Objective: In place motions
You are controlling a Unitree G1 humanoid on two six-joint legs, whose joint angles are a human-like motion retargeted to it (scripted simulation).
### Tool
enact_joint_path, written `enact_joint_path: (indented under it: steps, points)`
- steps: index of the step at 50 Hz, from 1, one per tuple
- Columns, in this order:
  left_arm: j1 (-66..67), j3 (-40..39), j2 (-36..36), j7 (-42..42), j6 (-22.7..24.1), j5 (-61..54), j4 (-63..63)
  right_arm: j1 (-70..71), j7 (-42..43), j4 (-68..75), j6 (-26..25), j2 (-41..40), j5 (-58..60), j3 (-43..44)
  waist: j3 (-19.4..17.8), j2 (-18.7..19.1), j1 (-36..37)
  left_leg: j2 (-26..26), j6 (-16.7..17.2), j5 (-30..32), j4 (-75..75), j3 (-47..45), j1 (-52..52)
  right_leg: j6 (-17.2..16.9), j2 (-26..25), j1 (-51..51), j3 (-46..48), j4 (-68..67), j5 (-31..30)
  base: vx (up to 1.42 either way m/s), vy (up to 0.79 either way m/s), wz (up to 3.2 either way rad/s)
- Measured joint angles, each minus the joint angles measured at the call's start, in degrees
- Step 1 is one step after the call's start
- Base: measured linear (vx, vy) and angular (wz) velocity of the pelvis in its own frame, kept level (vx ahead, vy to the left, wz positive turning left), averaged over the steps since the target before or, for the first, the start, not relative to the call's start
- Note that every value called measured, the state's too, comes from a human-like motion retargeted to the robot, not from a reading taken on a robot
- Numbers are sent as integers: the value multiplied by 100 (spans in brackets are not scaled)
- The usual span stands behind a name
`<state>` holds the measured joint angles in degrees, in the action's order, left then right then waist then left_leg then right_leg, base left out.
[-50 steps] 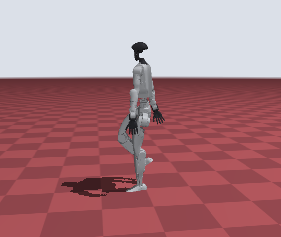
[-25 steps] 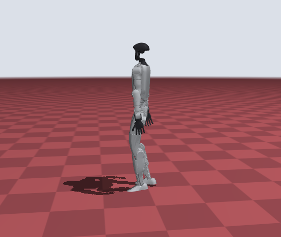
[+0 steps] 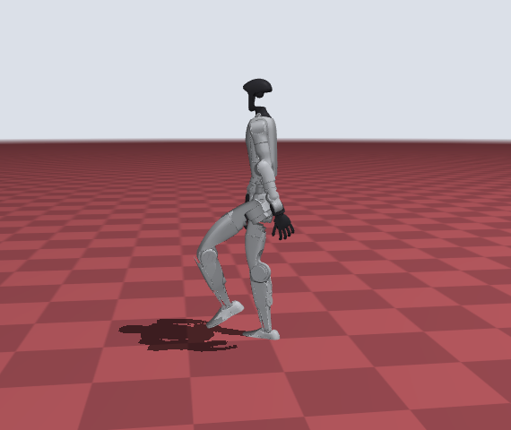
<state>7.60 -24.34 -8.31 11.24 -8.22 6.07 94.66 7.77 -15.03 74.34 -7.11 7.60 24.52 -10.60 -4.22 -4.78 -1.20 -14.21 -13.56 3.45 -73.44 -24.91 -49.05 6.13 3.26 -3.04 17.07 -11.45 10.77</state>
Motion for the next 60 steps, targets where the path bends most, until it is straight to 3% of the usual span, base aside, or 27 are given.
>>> enact_joint_path:
  steps: [3, 5, 7, 8, 10, 12, 13, 15, 17, 18, 22, 25, 27, 31, 38, 40, 41, 42, 43, 45, 48, 50, 53, 56, 60]
  points:
    - [160, -62, 61, -29, 66, -76, -178, -335, 119, 225, -50, 0, 62, 83, 348, 143, -111, 683, 534, 193, 1904, 350, 1490, -127, -72, 32, -50, 189, -58, 18, 8, -16]
    - [232, -107, 52, -89, 109, -140, -254, -572, 148, 409, -134, 25, 121, 152, 603, 327, -158, 1003, 571, 318, 3449, 444, 2507, -195, -222, 27, -96, 231, -16, 27, 7, -30]
    - [171, -90, 3, -193, 91, -242, -167, -710, 133, 793, -227, 110, 288, 325, 605, 559, -293, 1413, 706, -114, 5543, 552, 3945, -272, -384, 262, -35, 46, 200, 36, 6, 3]
    - [144, -76, -31, -237, 83, -263, -146, -828, 125, 899, -271, 148, 327, 396, 662, 676, -384, 1446, 582, -814, 6162, 442, 4360, -313, -485, 301, 22, -51, 277, 37, 7, 61]
    - [31, -63, -81, -277, 31, -263, -64, -1066, 134, 1097, -371, 255, 467, 592, 904, 962, -909, 1110, 701, -983, 7013, -709, 4874, -430, -580, 202, 448, -441, 355, 30, 10, 134]
    - [-368, -128, -146, -280, -58, -265, 38, -1152, 248, 1184, -528, 286, 413, 737, 1002, 1050, -1216, 1224, 790, -655, 6896, 974, 4279, -634, -451, -454, 508, -1410, -450, -4, 8, 58]
    - [-681, -73, -205, -314, -89, -274, 55, -1149, 345, 1187, -573, 268, 265, 929, 733, 1058, -1052, 1096, 747, -612, 6866, 837, 4308, -899, -335, -772, 352, -2208, -1040, -31, 7, 4]
    - [-1259, 200, -318, -405, -60, -364, -82, -1110, 535, 1168, -461, 289, -171, 1324, 117, 1150, -1164, 858, 747, -584, 6944, 616, 4616, -1315, -98, -1423, 215, -3900, -1556, -41, 12, 57]
    - [-1613, 628, -433, -318, -42, -494, -412, -1129, 408, 1081, -298, 354, -506, 1427, -96, 1074, -1009, 891, 758, -566, 6991, 517, 4718, -1251, 106, -2373, -159, -5741, -1169, -24, 19, -35]
    - [-1750, 776, -526, -199, -66, -503, -549, -1130, 284, 1045, -317, 360, -524, 1408, -9, 1056, -936, 927, 725, -532, 6998, 407, 4564, -1204, 261, -3049, -353, -6639, -991, -11, 16, -58]
    - [-1628, 524, -774, -178, -37, -221, -948, -1169, 222, 1126, -551, 331, -186, 1131, 341, 1664, -2070, 448, 764, -406, 6912, 733, 3787, -1224, 333, -5579, -288, -9105, -368, 3, 0, 54]
    - [-1779, 671, -799, -421, 72, -271, -956, -1190, 185, 1184, -420, 361, -246, 1065, 352, 2146, -2257, -92, 781, -435, 6771, 379, 3383, -1233, 434, -6763, -20, -9830, -71, -11, 0, 32]
    - [-1921, 639, -838, -397, 42, -298, -856, -1165, 91, 1186, -415, 325, -118, 983, 191, 2128, -2455, -117, 751, -442, 6706, 514, 3365, -1225, 539, -6860, 16, -9757, -26, -7, -1, 40]
    - [-1828, 668, -663, -281, 16, -258, -822, -1308, 174, 1235, -454, 300, -5, 970, 412, 1944, -2239, 58, 748, -437, 6787, 517, 3561, -1112, 513, -6132, -88, -8858, -76, 13, -2, -4]
    - [-1198, 362, -206, -335, 125, -208, -785, -1389, 337, 983, -322, 309, -111, 908, 799, 1205, -1565, 749, 809, -503, 7023, 95, 4171, -921, 215, -2919, -198, -5205, -533, 14, -1, -46]
    - [-940, 197, -126, -364, 215, -139, -563, -1253, 369, 990, -323, 281, -152, 912, 609, 891, -1305, 925, 853, -590, 7108, -65, 4694, -899, -97, -1508, -407, -3532, -800, 16, -8, -46]
    - [-838, 165, -89, -371, 204, -155, -424, -1222, 424, 956, -309, 280, -154, 911, 626, 811, -1315, 1042, 838, -614, 7090, 37, 4724, -1079, -139, -949, -362, -2560, -966, 13, -11, 1]
    - [-731, 123, -63, -374, 186, -161, -275, -1189, 476, 927, -296, 278, -158, 897, 644, 742, -1311, 1141, 829, -640, 7072, 111, 4759, -1146, -188, -429, -274, -1668, -803, 13, -11, 19]
    - [-616, 59, -59, -372, 158, -147, -107, -1154, 522, 908, -282, 272, -166, 859, 663, 691, -1281, 1202, 831, -671, 7053, 131, 4806, -984, -251, 11, -99, -938, 18, 15, -12, -3]
    - [-343, -45, -118, -354, 107, -79, 274, -1071, 547, 966, -277, 252, -173, 772, 782, 474, -1194, 1436, 843, -730, 7068, 45, 4965, -560, -164, 610, 543, 292, 213, 15, -13, -39]
    - [16, -41, -42, -484, -294, -36, 274, -764, 317, 1031, -467, 157, -58, 1004, 1223, 514, -772, 1479, 868, -713, 7100, 52, 4565, -1060, 50, 500, 353, 855, -218, -10, -11, -47]
    - [169, -119, 36, -686, -235, -157, 274, -623, 169, 854, -434, 153, -71, 1051, 1379, 510, -718, 1479, 911, -692, 7061, 113, 4300, -857, 2, 132, 407, 884, -302, -20, -13, -11]
    - [309, -71, 35, -327, 81, -486, 274, -374, -42, 413, -317, 191, -167, 735, 961, 550, -784, 1380, 952, -625, 7089, -121, 4506, -745, -99, 236, 248, 791, -287, -8, -10, -33]
    - [76, -138, 63, -150, -71, -367, 274, -232, 128, -56, -255, 86, -131, 604, 705, 669, -1135, 1311, 972, -580, 7064, 12, 4489, -756, -149, 319, 400, 834, -290, -20, -8, 41]
    - [-137, -60, 103, -418, -75, -68, 31, -281, 422, -81, 34, 81, -499, 593, 767, 700, -1255, 1334, 996, -525, 7065, 157, 4416, -727, -159, 335, 553, 860, -244, -6, -2, 51]
